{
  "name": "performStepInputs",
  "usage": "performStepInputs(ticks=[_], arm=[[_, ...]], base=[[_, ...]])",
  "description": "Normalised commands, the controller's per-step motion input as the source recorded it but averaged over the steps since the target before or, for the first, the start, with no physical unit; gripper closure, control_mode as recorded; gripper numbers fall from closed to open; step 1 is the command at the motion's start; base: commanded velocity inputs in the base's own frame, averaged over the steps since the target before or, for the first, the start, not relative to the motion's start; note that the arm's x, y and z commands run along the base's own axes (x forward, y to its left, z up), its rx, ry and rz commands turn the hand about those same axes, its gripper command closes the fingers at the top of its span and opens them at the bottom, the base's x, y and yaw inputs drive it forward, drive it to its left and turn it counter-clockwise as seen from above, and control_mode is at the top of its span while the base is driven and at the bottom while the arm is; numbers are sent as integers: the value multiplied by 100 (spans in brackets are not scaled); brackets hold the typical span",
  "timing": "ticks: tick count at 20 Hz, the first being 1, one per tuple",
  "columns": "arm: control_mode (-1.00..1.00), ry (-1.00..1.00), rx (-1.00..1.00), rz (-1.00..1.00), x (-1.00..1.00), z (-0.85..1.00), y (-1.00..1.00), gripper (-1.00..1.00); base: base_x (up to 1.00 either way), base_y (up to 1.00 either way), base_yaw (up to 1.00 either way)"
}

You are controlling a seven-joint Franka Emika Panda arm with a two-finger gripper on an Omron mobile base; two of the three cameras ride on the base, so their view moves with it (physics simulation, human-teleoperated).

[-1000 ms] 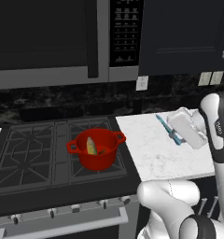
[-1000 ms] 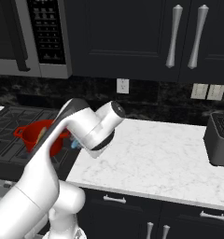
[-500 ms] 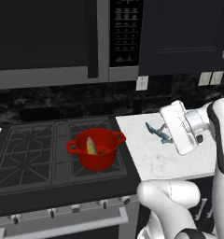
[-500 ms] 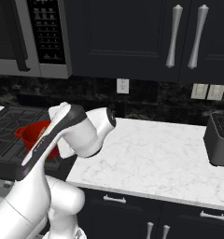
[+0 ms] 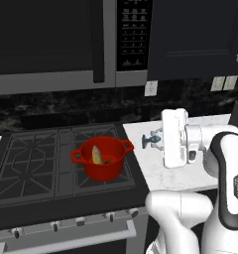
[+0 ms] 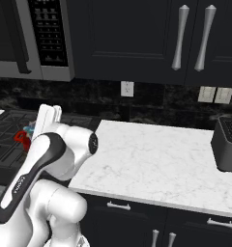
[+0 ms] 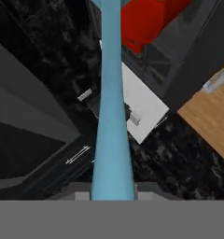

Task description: Put the bell pepper and cucumber in the pot. Retrieve the spatula and lightly stir the vegetables in the pot.

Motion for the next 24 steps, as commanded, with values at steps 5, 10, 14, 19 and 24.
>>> performStepInputs(ticks=[5,10,14,19,24], arm=[[-100,30,38,-18,0,29,34,100],[-100,44,26,-15,3,0,28,100],[-100,60,28,-12,1,0,32,100],[-100,45,23,-8,1,0,47,100],[-100,11,8,-4,5,-16,44,100]], base=[[0,0,0],[0,0,0],[0,0,0],[0,0,0],[0,0,0]])
